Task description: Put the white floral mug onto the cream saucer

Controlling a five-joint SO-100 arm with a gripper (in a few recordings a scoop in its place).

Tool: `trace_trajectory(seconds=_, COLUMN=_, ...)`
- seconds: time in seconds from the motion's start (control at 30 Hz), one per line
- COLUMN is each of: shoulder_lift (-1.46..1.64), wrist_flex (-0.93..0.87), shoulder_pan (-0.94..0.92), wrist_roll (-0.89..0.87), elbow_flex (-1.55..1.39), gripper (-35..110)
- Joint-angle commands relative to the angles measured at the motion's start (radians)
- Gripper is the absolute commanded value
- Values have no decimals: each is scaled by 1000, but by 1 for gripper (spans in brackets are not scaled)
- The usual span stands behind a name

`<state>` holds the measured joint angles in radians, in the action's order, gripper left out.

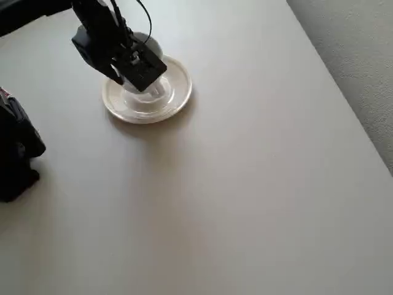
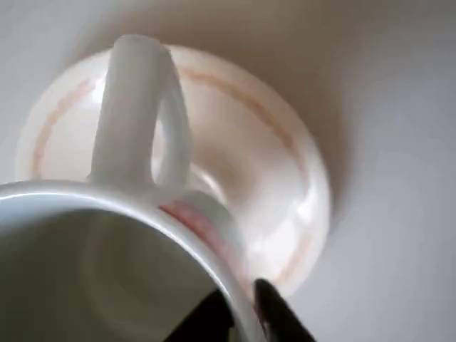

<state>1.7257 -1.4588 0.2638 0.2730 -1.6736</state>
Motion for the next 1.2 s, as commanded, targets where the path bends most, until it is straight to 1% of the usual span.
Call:
trace_trajectory(seconds=0.0, shoulder_lift=8, wrist_flex=28, shoulder_pan=-41, wrist_roll=35, elbow_flex=112, gripper=-2)
trace_trajectory(seconds=0.83, shoulder_lift=-83, wrist_flex=81, shoulder_pan=-57, wrist_roll=61, elbow_flex=97, gripper=-2)
trace_trajectory(seconds=1.17, shoulder_lift=-91, wrist_flex=35, shoulder_pan=-6, wrist_roll=91, elbow_flex=84, gripper=5)
